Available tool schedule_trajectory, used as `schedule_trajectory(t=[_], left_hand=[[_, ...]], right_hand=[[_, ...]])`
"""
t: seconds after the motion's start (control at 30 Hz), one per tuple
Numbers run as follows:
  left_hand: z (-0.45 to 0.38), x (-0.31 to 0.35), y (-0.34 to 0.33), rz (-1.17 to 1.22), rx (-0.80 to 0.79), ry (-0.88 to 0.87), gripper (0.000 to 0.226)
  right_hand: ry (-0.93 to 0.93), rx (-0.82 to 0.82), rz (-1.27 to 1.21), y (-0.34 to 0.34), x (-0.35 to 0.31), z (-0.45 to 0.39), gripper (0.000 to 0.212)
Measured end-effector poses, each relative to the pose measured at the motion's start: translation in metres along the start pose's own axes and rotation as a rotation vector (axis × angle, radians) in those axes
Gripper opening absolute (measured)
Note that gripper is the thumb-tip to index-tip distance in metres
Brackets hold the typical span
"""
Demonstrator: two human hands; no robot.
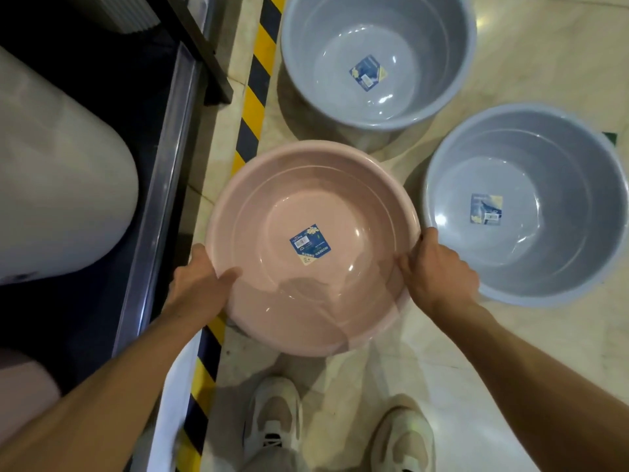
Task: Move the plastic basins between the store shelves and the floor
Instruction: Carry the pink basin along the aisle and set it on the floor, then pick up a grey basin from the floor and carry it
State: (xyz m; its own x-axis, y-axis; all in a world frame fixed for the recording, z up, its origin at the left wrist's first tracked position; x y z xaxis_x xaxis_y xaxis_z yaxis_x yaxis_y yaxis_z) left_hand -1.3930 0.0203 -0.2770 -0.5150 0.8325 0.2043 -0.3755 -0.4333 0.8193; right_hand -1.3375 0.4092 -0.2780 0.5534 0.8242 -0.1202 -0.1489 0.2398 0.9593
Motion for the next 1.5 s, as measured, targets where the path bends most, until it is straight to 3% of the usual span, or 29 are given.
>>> schedule_trajectory(t=[0.17, 0.33, 0.53, 0.67, 0.77, 0.9, 1.03, 1.27, 1.5], left_hand=[[0.002, 0.010, 0.018, 0.020, 0.077, -0.032, 0.046], [0.037, 0.070, 0.074, -0.022, 0.233, -0.262, 0.030], [0.135, 0.182, 0.145, -0.121, 0.191, -0.565, 0.023], [0.221, 0.263, 0.200, -0.109, 0.103, -0.710, 0.016], [0.301, 0.330, 0.246, -0.087, 0.060, -0.827, 0.006], [0.426, 0.422, 0.288, -0.110, 0.008, -1.000, 0.013], [0.563, 0.513, 0.295, -0.131, -0.015, -1.208, 0.012], [0.782, 0.622, 0.237, -0.131, -0.073, -1.506, 0.017], [0.909, 0.667, 0.166, -0.142, -0.201, -1.580, 0.012]], right_hand=[[-0.088, -0.048, -0.039, 0.011, 0.000, 0.003, 0.025], [-0.070, -0.060, -0.079, 0.068, -0.004, 0.012, 0.028], [-0.090, -0.031, -0.189, 0.202, 0.004, 0.031, 0.036], [-0.210, -0.003, -0.286, 0.322, 0.047, 0.054, 0.038], [-0.335, 0.071, -0.350, 0.427, 0.103, 0.083, 0.036], [-0.518, 0.180, -0.417, 0.555, 0.212, 0.143, 0.032], [-0.678, 0.247, -0.466, 0.641, 0.339, 0.218, 0.030], [-0.941, 0.373, -0.456, 0.709, 0.526, 0.361, 0.027], [-1.121, 0.356, -0.430, 0.721, 0.642, 0.450, 0.023]])
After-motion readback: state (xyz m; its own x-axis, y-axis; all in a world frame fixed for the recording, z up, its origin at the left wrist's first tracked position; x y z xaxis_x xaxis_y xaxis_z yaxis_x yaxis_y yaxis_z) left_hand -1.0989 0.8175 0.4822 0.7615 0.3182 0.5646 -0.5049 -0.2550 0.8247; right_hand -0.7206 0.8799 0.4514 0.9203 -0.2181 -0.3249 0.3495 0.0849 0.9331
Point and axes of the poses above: each hand's wrist, its own z-axis away from the middle knuckle, its own y-axis out of the back of the hand, x = y × z, the point moved 10 cm from there along -z, towards the middle knuckle, and after that the axes turned 13 degrees about x, right-handed, at the moved point
